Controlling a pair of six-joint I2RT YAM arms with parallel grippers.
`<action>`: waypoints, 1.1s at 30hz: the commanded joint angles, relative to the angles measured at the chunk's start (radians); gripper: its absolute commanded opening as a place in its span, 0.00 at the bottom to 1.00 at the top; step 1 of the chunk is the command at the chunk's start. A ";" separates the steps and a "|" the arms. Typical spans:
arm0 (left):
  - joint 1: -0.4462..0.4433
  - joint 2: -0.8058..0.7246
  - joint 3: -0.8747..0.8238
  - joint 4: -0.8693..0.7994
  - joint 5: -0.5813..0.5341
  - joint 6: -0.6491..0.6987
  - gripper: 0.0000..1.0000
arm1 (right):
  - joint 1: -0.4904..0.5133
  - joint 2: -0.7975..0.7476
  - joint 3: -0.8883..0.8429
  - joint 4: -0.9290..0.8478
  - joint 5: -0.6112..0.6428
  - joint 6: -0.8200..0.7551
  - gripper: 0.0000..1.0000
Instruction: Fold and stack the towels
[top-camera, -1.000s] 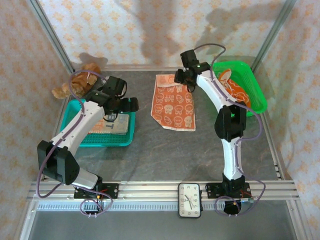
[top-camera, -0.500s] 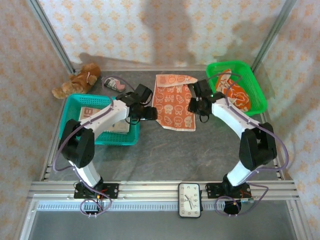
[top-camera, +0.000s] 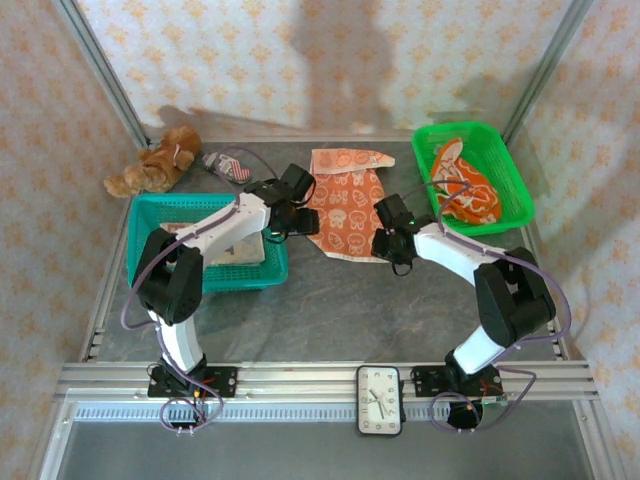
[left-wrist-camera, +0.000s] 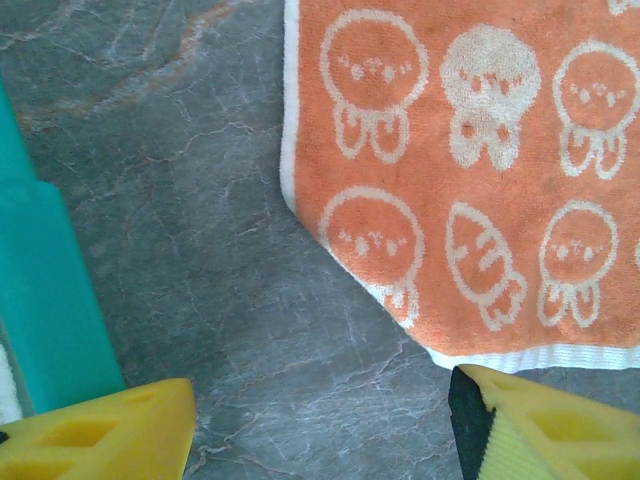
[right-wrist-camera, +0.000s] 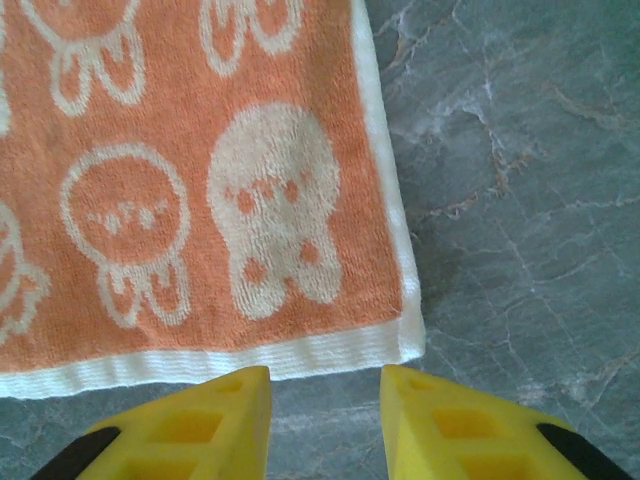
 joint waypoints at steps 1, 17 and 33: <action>0.003 -0.019 -0.005 -0.071 -0.069 0.026 0.69 | 0.002 -0.014 0.032 0.010 0.036 0.011 0.34; 0.008 -0.126 0.023 -0.098 -0.098 0.052 0.70 | 0.000 -0.014 -0.001 0.014 0.081 0.023 0.26; -0.059 0.177 0.156 -0.007 -0.095 -0.003 0.56 | -0.035 0.047 -0.032 0.080 0.094 0.043 0.23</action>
